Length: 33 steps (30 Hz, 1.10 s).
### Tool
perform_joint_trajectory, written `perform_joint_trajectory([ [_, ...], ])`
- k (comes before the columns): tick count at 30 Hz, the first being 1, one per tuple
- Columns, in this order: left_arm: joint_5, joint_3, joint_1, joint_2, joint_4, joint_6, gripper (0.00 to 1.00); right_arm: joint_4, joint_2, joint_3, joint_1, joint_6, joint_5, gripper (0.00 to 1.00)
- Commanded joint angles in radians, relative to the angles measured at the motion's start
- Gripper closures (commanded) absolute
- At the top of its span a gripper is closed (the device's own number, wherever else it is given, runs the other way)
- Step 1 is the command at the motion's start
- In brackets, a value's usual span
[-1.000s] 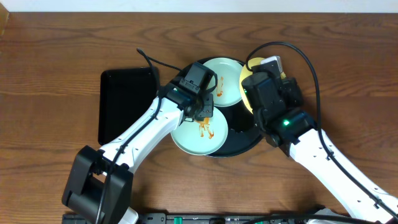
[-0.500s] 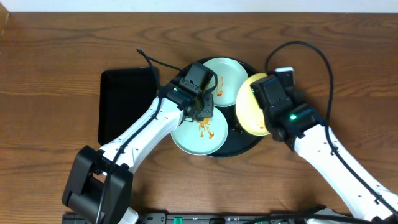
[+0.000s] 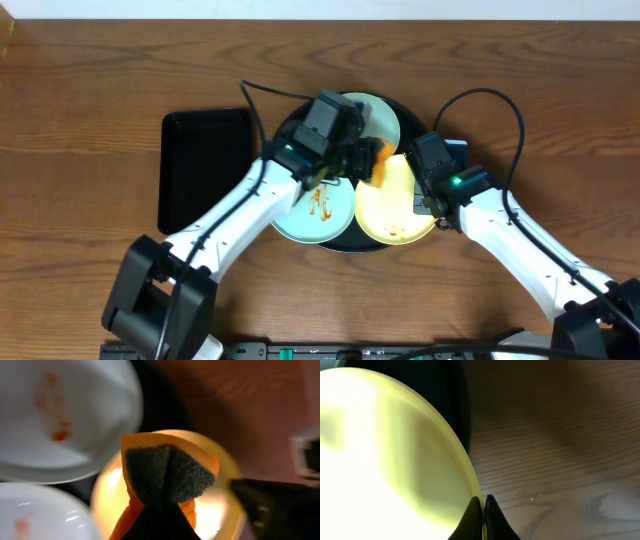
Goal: Clean dirty plates on tray and stack at the side
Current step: 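Scrub the tilted yellow plate with the sponge in the left gripper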
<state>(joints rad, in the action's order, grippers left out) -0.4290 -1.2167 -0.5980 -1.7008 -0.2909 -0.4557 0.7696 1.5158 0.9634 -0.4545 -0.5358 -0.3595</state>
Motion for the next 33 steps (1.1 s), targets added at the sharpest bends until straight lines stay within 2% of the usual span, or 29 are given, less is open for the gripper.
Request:
perform_joint_trajectory([
  [1, -0.049, 0.003, -0.053, -0.032, 0.029, -0.099, 0.92, -0.008, 0.008, -0.003, 0.011, -0.033, 0.000, 0.99],
  [16, -0.026, 0.036, -0.135, -0.125, 0.005, -0.552, 0.93, -0.006, 0.008, -0.003, 0.020, -0.033, -0.002, 0.99],
  [27, 0.035, 0.039, -0.223, -0.202, -0.001, -0.614, 0.93, -0.006, 0.008, -0.003, 0.036, -0.032, -0.002, 0.99],
  [30, 0.127, 0.039, -0.224, -0.217, -0.018, -0.555, 0.92, -0.006, 0.008, -0.003, 0.036, -0.032, -0.002, 0.99],
  [33, 0.270, 0.039, -0.221, -0.220, -0.028, -0.440, 0.93, -0.005, 0.008, -0.003, 0.036, -0.032, -0.002, 0.99],
])
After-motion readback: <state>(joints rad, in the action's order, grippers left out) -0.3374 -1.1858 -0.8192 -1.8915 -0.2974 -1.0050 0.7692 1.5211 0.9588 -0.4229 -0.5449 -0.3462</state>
